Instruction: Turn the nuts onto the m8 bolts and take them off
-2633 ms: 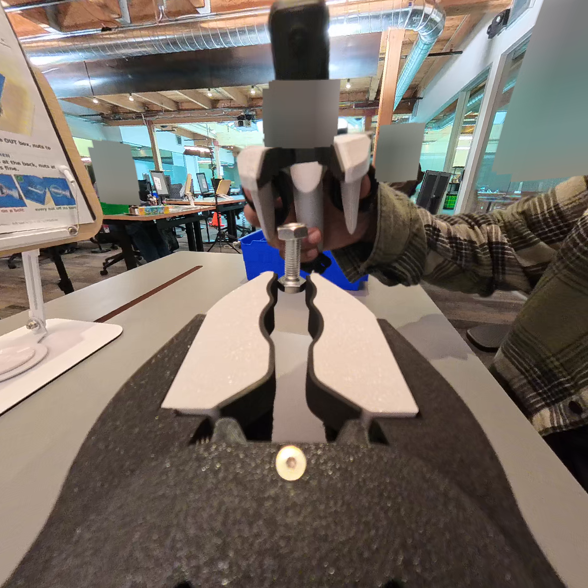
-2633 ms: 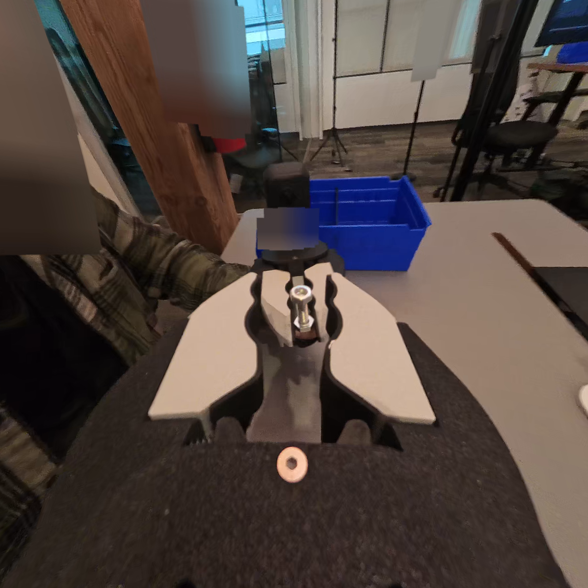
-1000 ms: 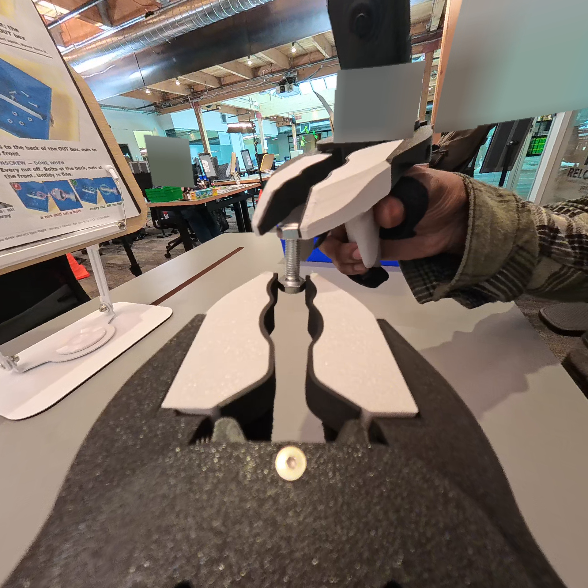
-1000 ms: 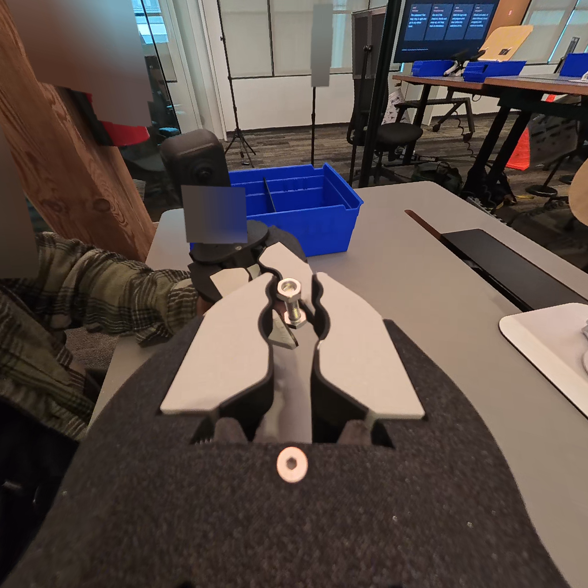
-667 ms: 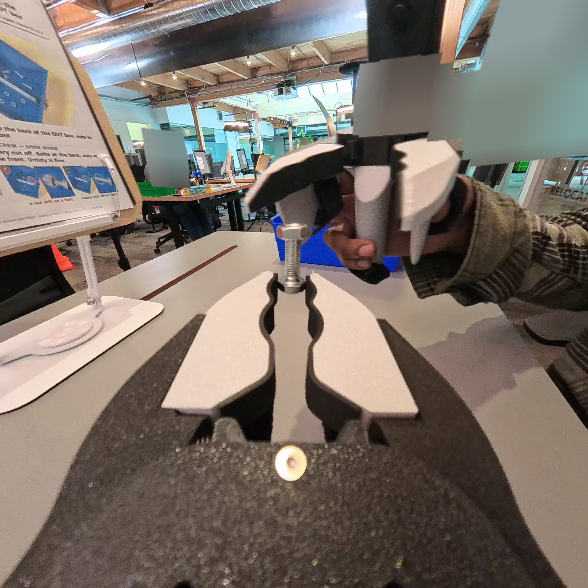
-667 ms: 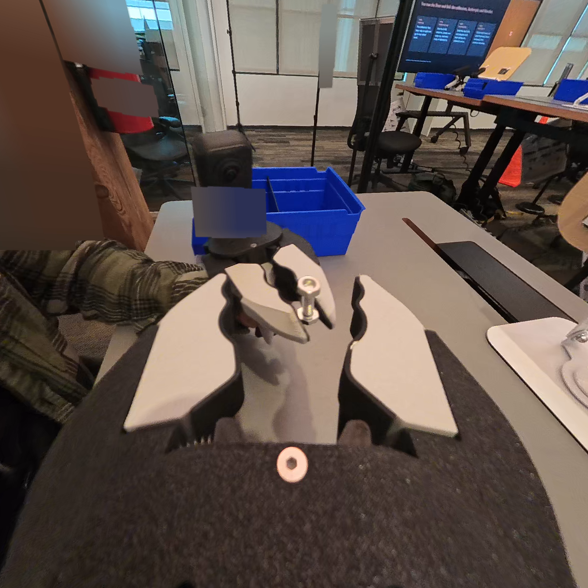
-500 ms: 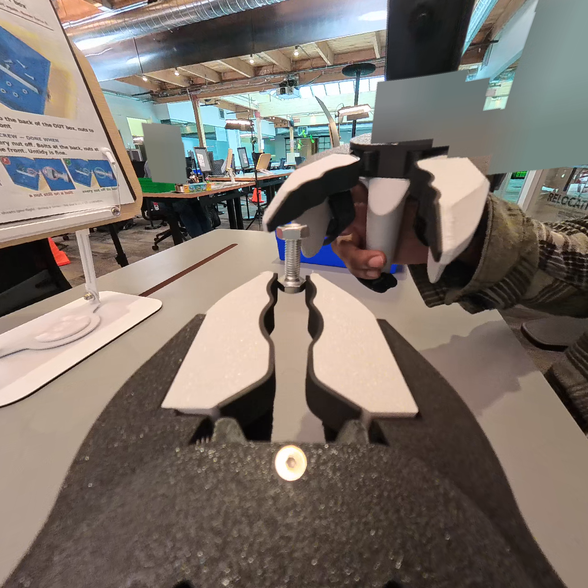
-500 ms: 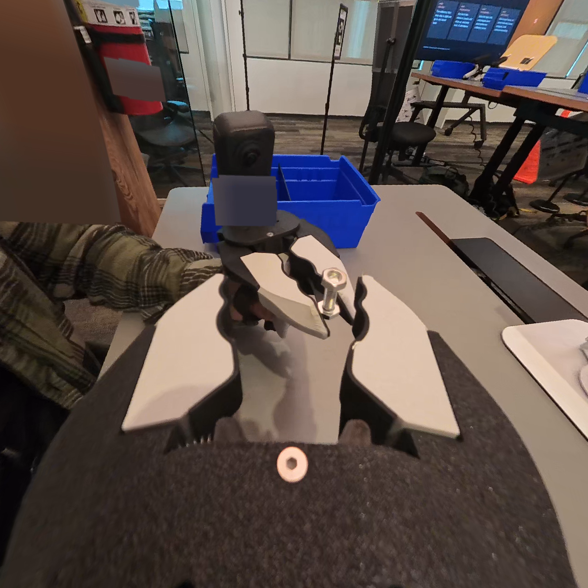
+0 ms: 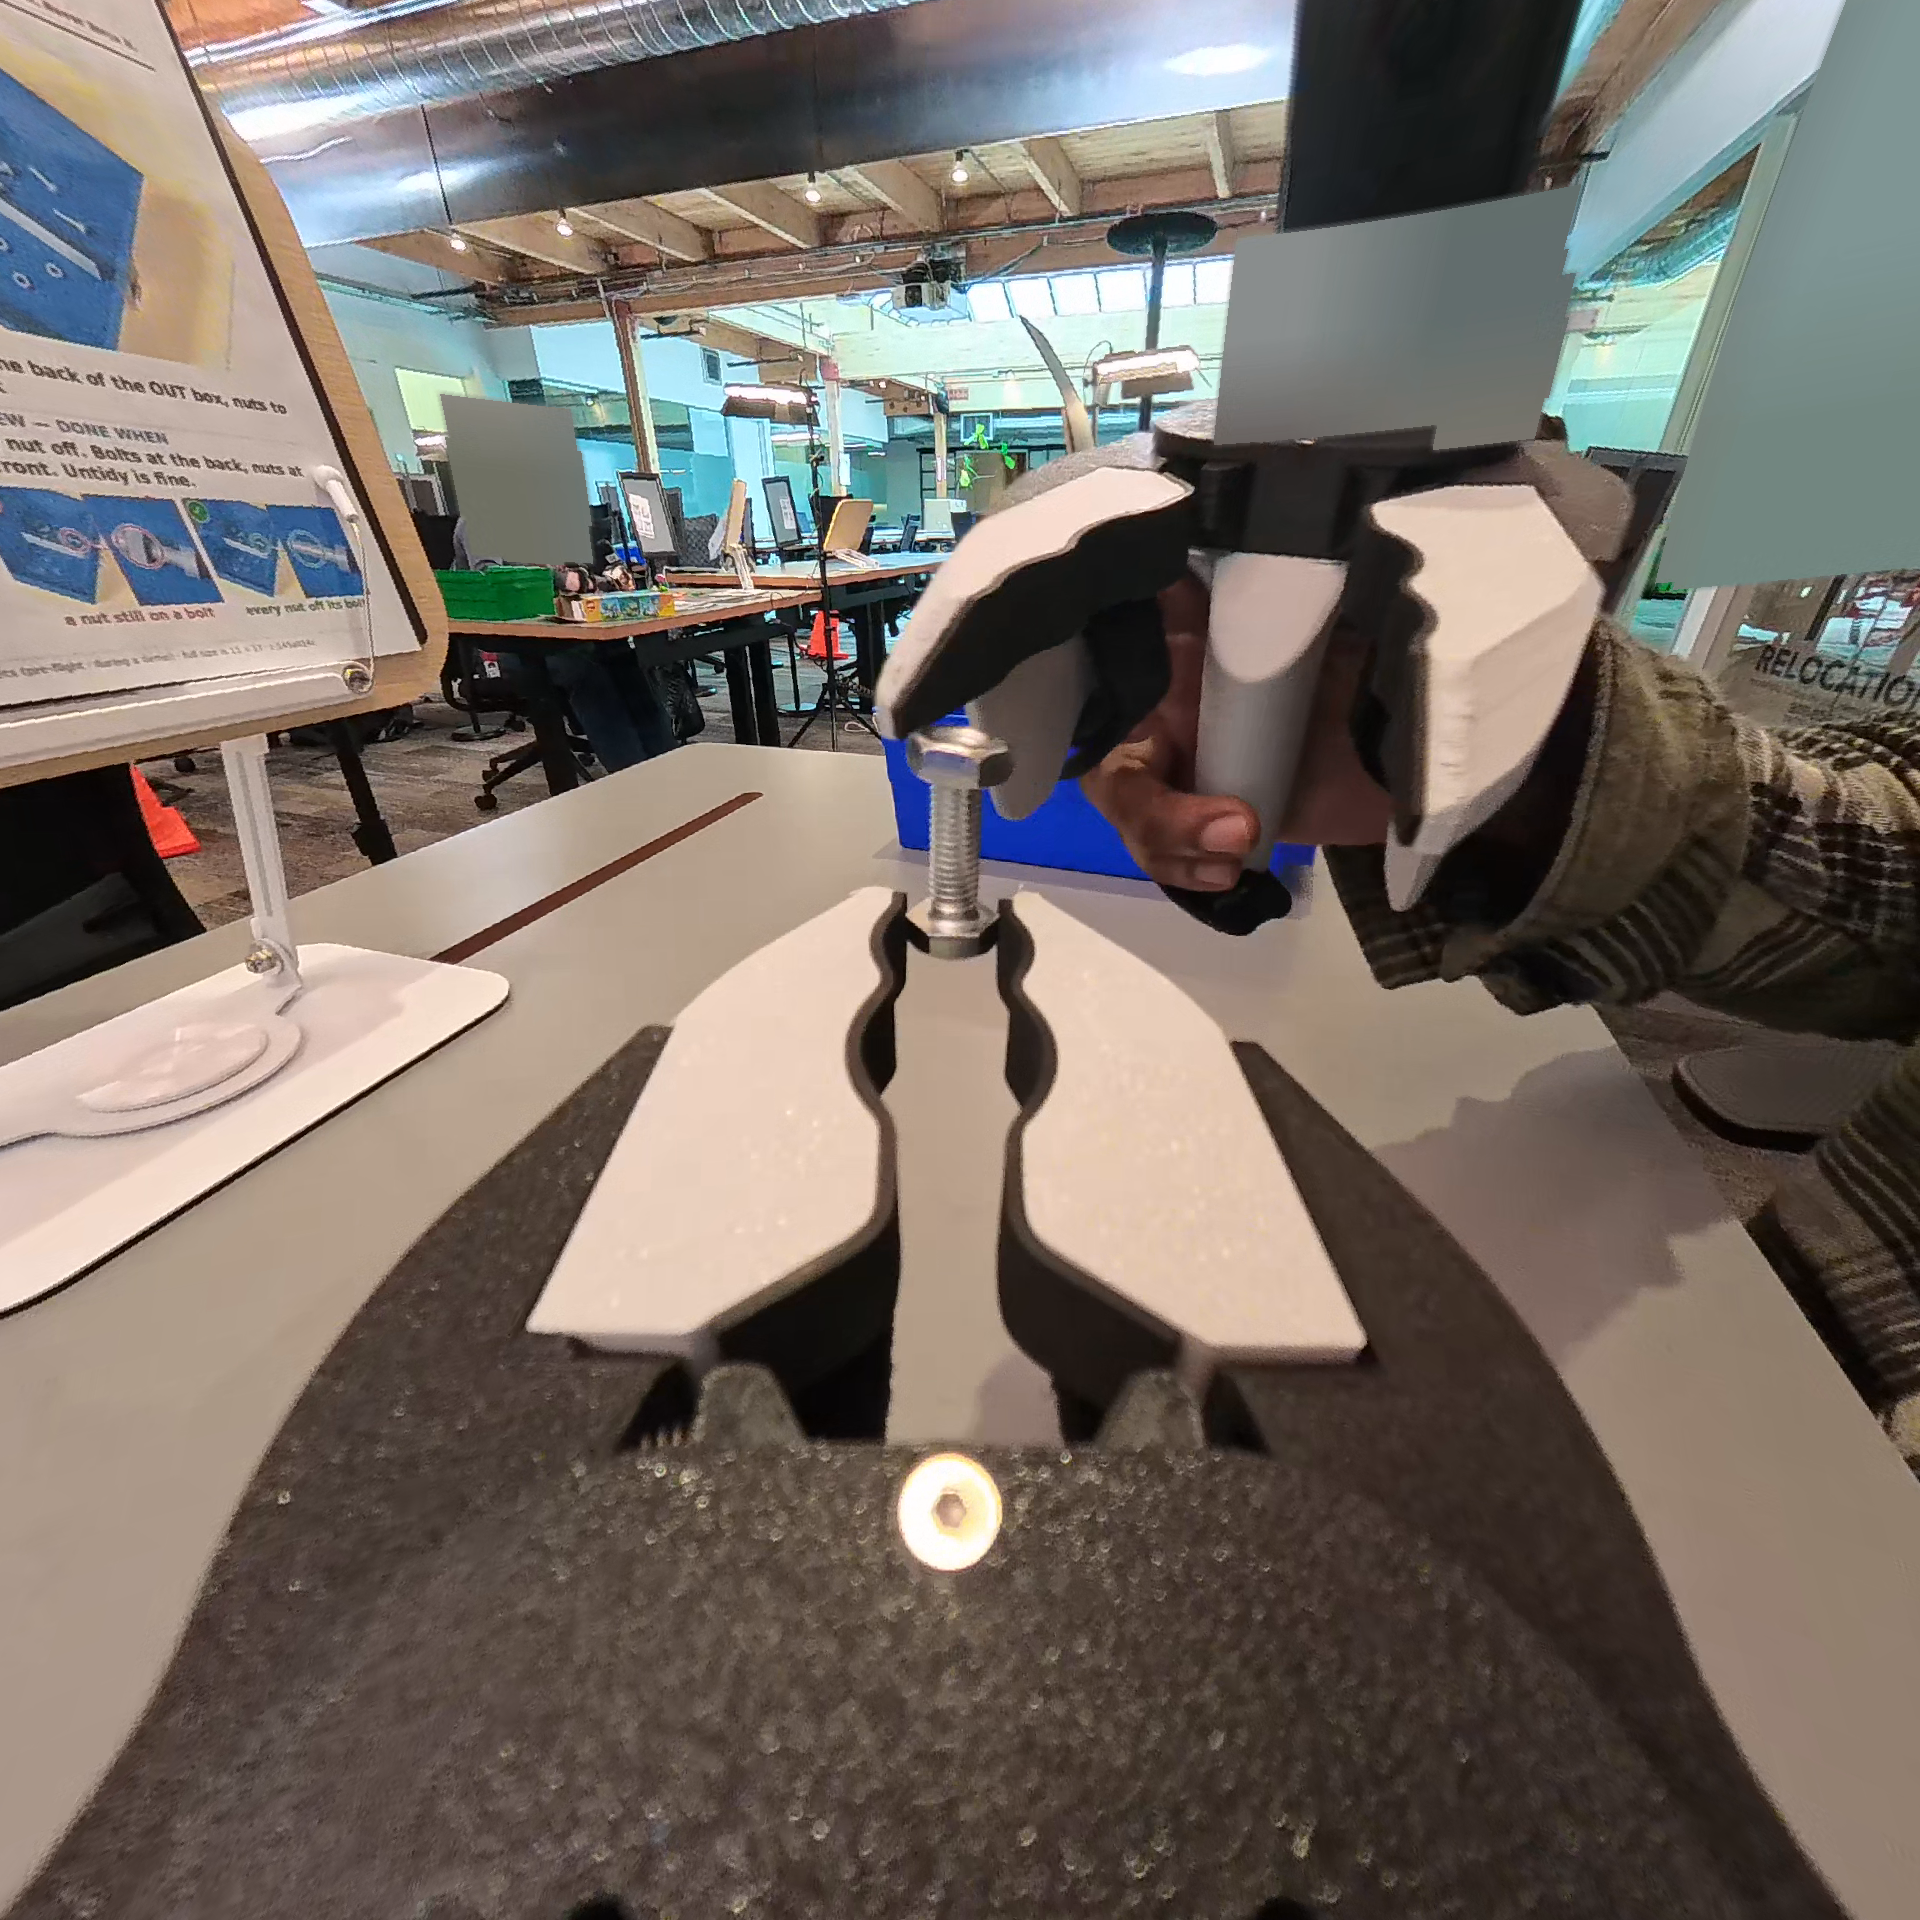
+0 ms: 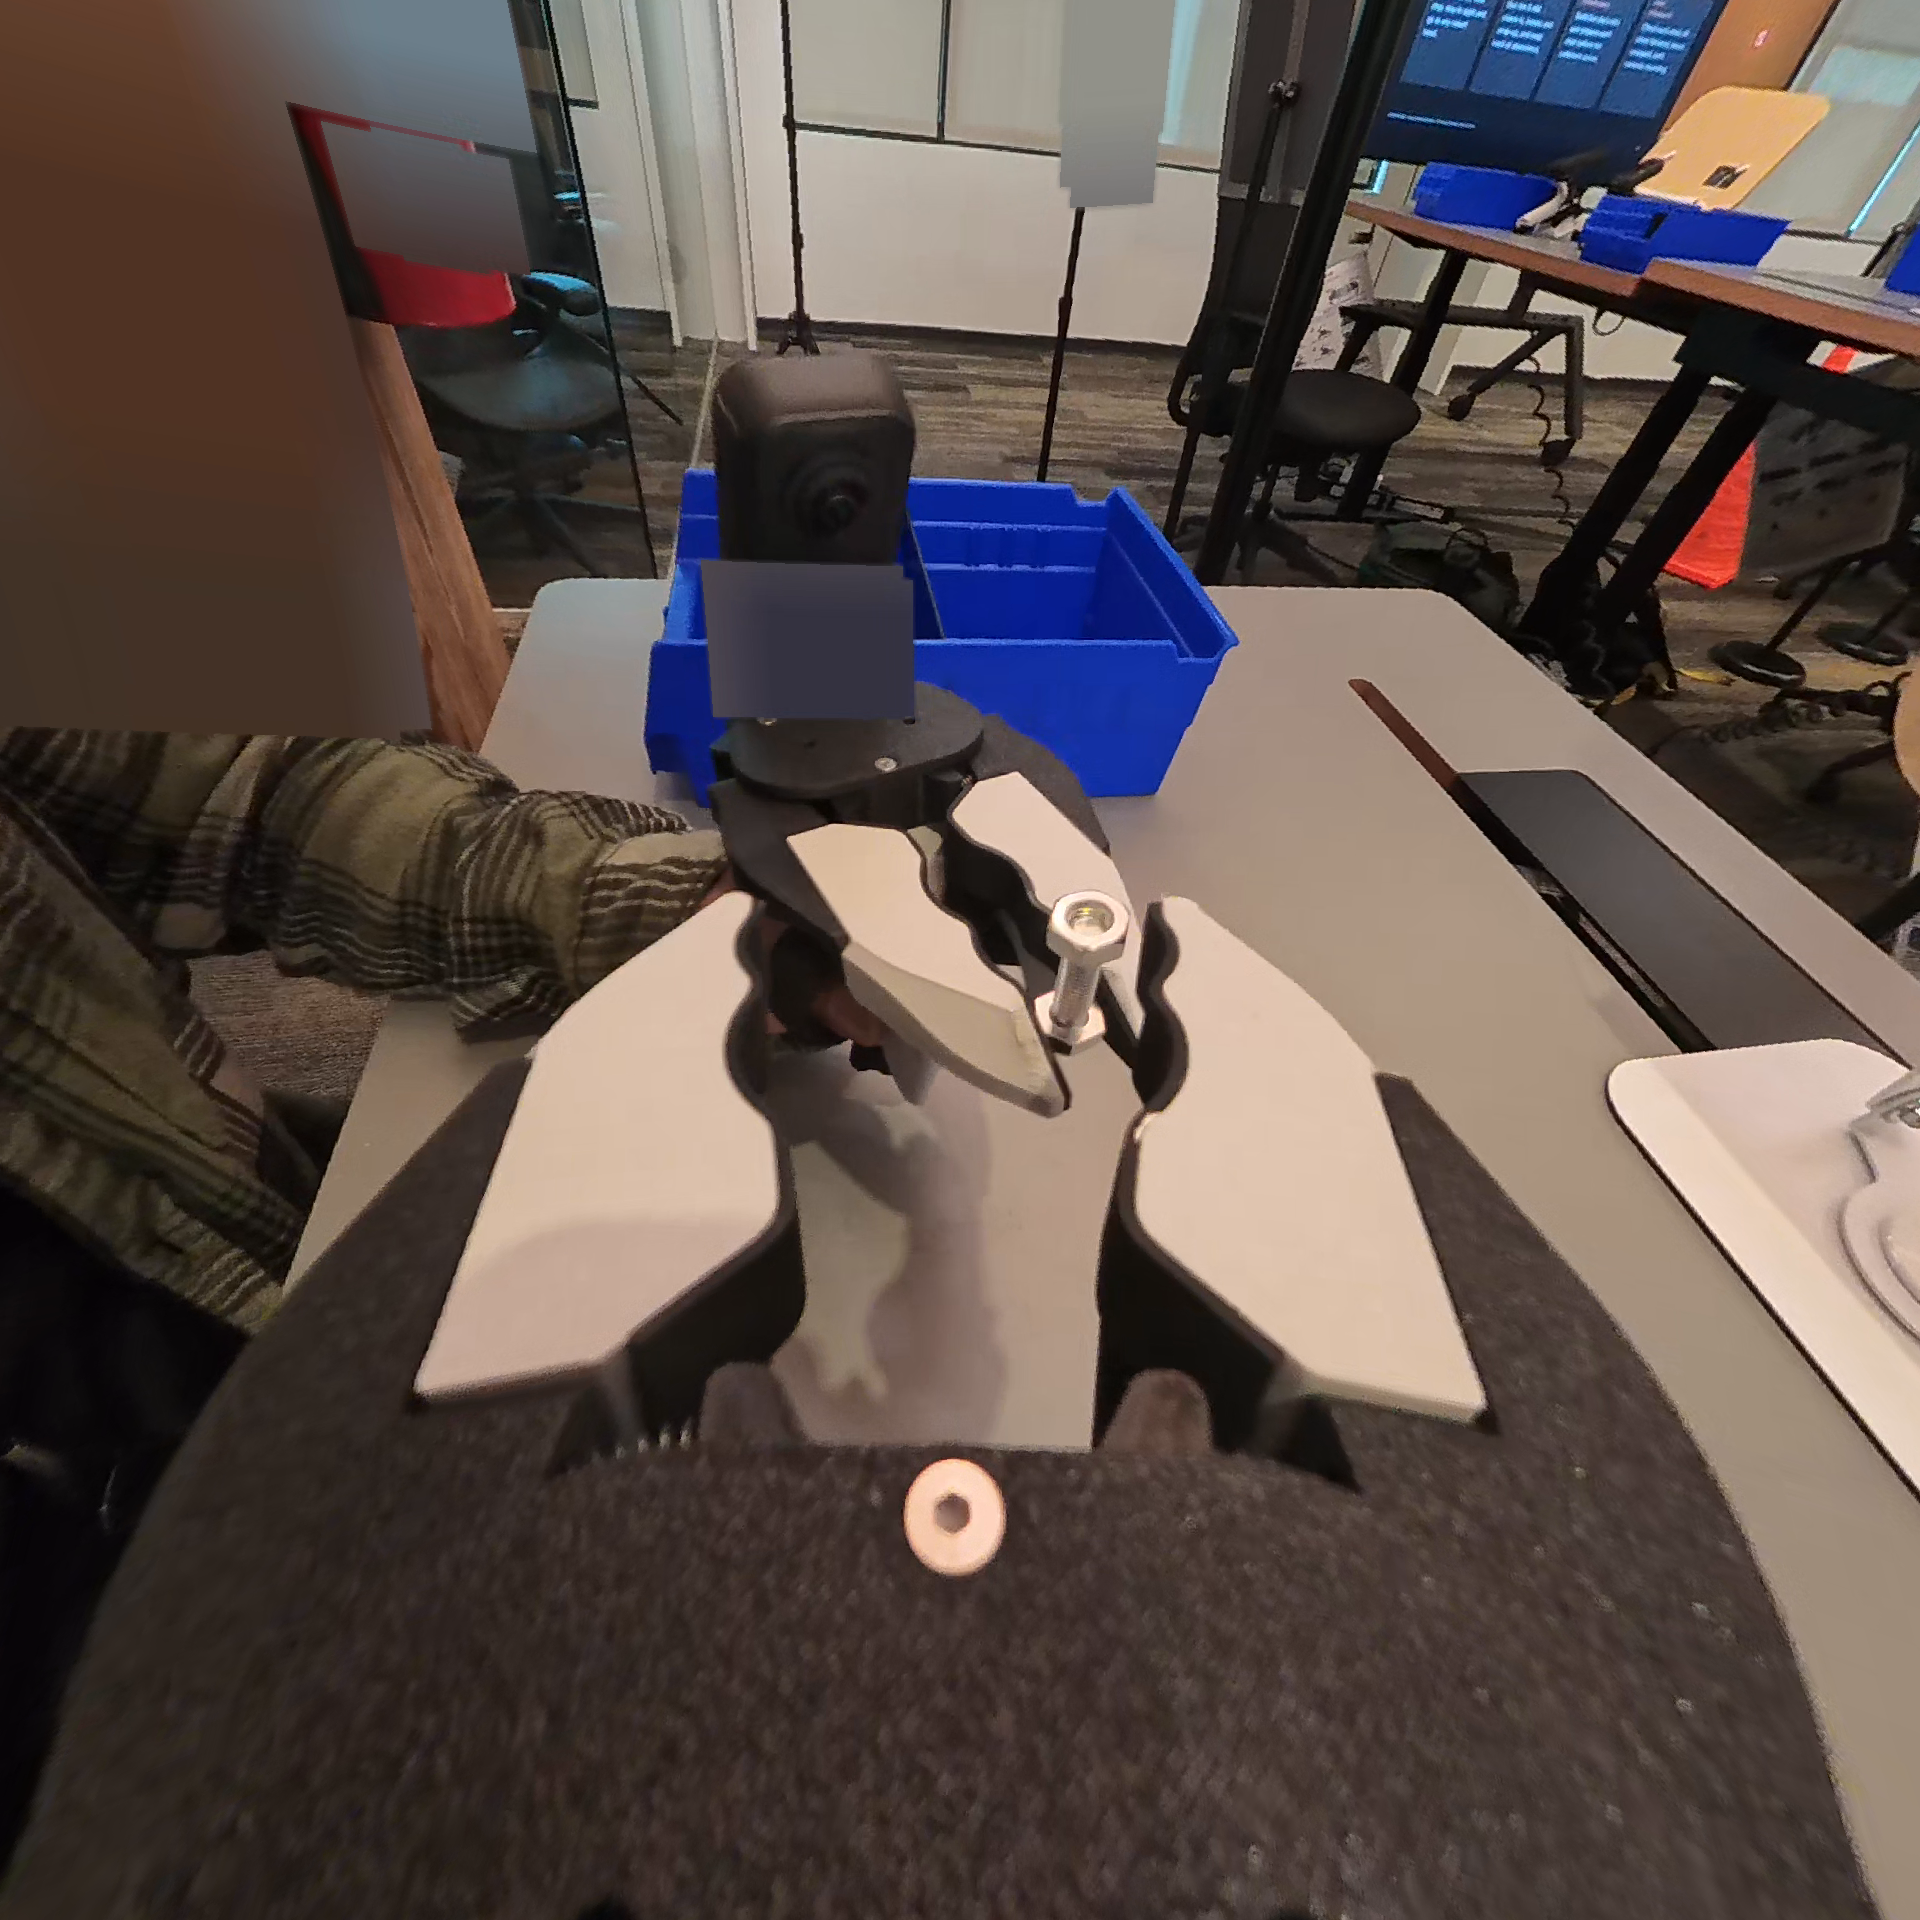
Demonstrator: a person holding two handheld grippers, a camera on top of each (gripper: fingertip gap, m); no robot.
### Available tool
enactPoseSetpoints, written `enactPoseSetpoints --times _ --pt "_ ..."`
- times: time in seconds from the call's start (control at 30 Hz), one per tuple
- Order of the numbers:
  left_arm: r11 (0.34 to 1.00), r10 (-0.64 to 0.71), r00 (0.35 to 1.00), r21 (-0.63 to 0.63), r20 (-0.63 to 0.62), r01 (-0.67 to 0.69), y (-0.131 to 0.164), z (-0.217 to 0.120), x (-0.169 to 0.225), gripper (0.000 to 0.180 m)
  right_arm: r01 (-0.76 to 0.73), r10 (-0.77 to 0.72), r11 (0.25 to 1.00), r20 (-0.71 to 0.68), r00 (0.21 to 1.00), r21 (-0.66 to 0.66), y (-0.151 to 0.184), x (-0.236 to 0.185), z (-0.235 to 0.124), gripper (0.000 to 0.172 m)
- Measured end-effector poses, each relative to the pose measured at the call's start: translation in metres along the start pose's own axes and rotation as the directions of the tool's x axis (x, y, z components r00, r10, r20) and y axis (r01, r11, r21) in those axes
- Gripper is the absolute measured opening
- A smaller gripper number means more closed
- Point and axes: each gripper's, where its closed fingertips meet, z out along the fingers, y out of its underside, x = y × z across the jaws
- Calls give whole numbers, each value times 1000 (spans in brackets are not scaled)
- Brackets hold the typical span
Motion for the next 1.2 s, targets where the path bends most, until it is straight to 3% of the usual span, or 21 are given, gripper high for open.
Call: enactPoseSetpoints --times 0.07,0.23,0.53,0.73,0.87,1.07,1.2 --pt "1000 2 1000 -1 -6 -2 0 0 1 16 -3 3 1000 -6 1000 -5 0 2 0 69" --pt "1000 -6 998 8 -61 7 -1 2 8 16 30 -30 1000 10 999 3 -7 9 -7 54" --pt "1000 -7 980 13 -198 10 -1 5 31 16 -9 21 999 316 949 -39 0 -2 -15 30" --pt "1000 -13 978 8 -206 15 0 5 31 16 45 -24 997 325 945 -59 2 -5 -12 27" --pt "1000 -9 976 7 -216 11 1 6 34 16 65 -40 996 323 945 -67 5 -4 -11 15" --pt "1000 11 979 9 -205 -9 0 6 35 16 30 -5 997 332 943 -70 6 -5 -12 15" --pt "999 53 985 15 -163 -51 -2 5 32 16 -68 74 997 319 945 -31 2 -5 -11 15"
